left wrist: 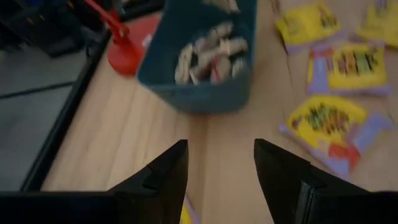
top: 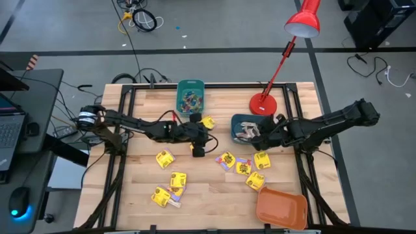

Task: Sort candy
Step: Put the white chocolate bar into the blue bin

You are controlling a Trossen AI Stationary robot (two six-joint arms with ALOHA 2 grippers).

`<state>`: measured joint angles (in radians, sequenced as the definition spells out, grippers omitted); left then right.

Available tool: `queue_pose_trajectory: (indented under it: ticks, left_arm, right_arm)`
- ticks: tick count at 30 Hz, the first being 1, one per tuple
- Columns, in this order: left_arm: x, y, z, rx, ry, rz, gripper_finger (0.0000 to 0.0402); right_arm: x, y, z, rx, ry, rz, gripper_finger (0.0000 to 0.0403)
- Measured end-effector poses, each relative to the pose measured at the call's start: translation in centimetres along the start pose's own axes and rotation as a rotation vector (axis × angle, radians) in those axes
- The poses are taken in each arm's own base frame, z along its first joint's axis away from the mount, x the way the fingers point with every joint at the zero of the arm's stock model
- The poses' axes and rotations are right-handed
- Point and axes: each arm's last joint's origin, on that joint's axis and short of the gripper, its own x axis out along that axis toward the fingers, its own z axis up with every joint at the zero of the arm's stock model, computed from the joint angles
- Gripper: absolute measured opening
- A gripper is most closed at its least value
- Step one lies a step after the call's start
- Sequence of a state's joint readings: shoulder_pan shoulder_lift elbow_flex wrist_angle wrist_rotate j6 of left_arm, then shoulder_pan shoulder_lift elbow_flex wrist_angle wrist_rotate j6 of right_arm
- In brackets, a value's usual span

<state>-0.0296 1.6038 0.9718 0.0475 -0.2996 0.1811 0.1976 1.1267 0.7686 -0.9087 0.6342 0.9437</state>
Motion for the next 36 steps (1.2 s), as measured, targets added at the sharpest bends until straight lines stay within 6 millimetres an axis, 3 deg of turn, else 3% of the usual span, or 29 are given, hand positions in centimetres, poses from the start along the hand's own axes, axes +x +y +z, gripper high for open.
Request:
queue_pose_trajectory:
  ticks: [6, 18, 26, 32, 36]
  left_arm:
    - [-1.2, -0.6, -1.2, 0.021, 0.158, -0.04, 0.0186]
    - [-3.3, -3.1, -3.9, 0.137, 0.45, -0.261, 0.0186]
    - [-5.6, -4.5, -6.1, 0.133, 0.746, -0.453, 0.0186]
    - [-6.8, -7.0, -7.5, 0.134, 0.786, -0.709, 0.0186]
    - [-7.7, -8.4, -9.3, 0.18, 0.837, -0.754, 0.0186]
  right_arm:
    - [1.2, -0.3, -0.6, 0.021, 0.043, 0.008, 0.0017]
    - [1.7, -0.1, -0.1, 0.071, 0.03, 0.052, 0.013]
    - [0.0, 2.5, 1.9, 0.034, -0.169, 0.262, 0.0128]
    - [-1.5, 4.2, 2.7, 0.006, -0.313, 0.413, 0.0126]
    - [-2.0, 4.6, 2.3, 0.002, -0.333, 0.422, 0.0126]
